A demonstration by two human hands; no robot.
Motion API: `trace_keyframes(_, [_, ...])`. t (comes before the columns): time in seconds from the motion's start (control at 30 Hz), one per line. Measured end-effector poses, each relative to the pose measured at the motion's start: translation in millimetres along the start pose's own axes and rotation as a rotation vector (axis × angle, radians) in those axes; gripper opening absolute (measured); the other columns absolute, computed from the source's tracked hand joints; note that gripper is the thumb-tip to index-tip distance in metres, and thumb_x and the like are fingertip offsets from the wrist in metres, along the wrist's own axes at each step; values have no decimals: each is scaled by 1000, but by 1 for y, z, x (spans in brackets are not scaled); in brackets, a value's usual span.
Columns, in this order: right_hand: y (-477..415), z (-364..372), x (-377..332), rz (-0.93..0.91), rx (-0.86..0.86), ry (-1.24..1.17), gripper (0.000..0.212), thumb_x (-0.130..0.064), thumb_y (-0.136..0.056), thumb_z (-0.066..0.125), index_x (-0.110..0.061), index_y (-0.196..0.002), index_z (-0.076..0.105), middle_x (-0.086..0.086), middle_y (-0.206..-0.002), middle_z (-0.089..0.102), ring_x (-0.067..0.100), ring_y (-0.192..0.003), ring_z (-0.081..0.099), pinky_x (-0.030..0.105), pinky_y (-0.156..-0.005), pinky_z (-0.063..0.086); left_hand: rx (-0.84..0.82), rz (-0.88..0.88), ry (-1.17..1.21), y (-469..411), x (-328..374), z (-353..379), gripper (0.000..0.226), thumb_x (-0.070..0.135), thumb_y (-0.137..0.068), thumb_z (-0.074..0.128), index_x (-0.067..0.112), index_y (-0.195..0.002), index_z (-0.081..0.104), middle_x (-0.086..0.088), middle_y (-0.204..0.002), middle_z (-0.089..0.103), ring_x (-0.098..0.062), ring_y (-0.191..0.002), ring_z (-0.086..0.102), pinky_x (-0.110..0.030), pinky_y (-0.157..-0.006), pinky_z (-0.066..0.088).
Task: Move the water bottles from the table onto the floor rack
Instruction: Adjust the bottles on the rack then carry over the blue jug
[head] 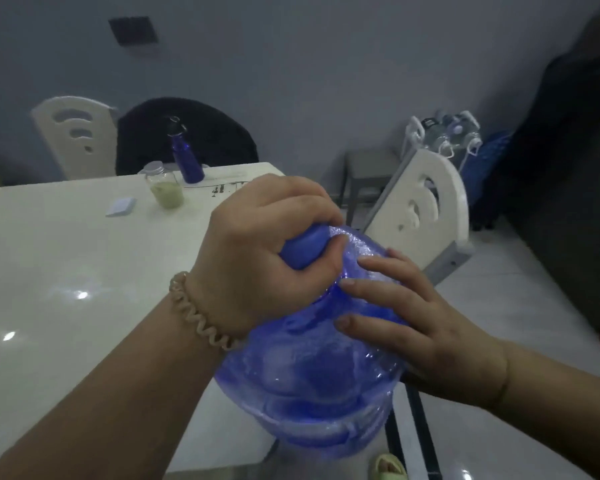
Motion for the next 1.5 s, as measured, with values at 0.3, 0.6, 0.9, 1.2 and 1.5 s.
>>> trace_keyframes(0.3, [87, -76, 32, 94, 72, 43, 57, -33, -81, 74, -22, -127, 43, 6, -136, 38, 33, -132, 33, 58, -105, 32, -16, 97, 115, -54, 79, 75, 9, 8, -75, 72, 3, -82, 71, -7, -87, 68, -19, -78, 63, -33, -71, 52])
trace_keyframes(0.6, [213, -167, 122, 124, 109, -39, 51, -42, -85, 67, -27, -128, 44, 2, -134, 41, 28, -132, 35, 53, -105, 33, -23, 32, 85, -128, 167, 212, 9, 7, -72, 74, 5, -80, 71, -3, -85, 68, -13, -78, 63, -26, -74, 51])
trace_keyframes(0.9, [294, -247, 216, 140, 85, 20, 37, -37, -91, 59, -25, -125, 48, 3, -132, 43, 31, -129, 38, 60, -99, 36, 68, 67, 176, -202, 217, 321, 10, 3, -69, 75, 2, -77, 70, -7, -83, 67, -19, -76, 63, -32, -72, 52])
trace_keyframes(1.2, [302, -257, 320, 199, 49, 6, 34, -36, -93, 55, -23, -124, 47, 5, -132, 42, 33, -128, 38, 57, -99, 37, 61, 76, 233, -272, 176, 401, 8, 5, -71, 74, 4, -77, 69, -5, -82, 67, -16, -76, 63, -28, -74, 51])
trace_keyframes(1.5, [266, -217, 467, 233, 18, 75, 40, -31, -89, 61, -23, -125, 46, 5, -133, 41, 34, -128, 38, 56, -105, 32, 43, 95, 279, -348, 55, 484, 8, 4, -71, 74, 4, -77, 69, -6, -82, 67, -19, -76, 64, -35, -71, 52])
Point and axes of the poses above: each hand's wrist, its own y-axis away from the middle knuckle, its own z-axis out of the palm, x = y × z, the point moved 9 cm from there along -y, towards the middle knuckle
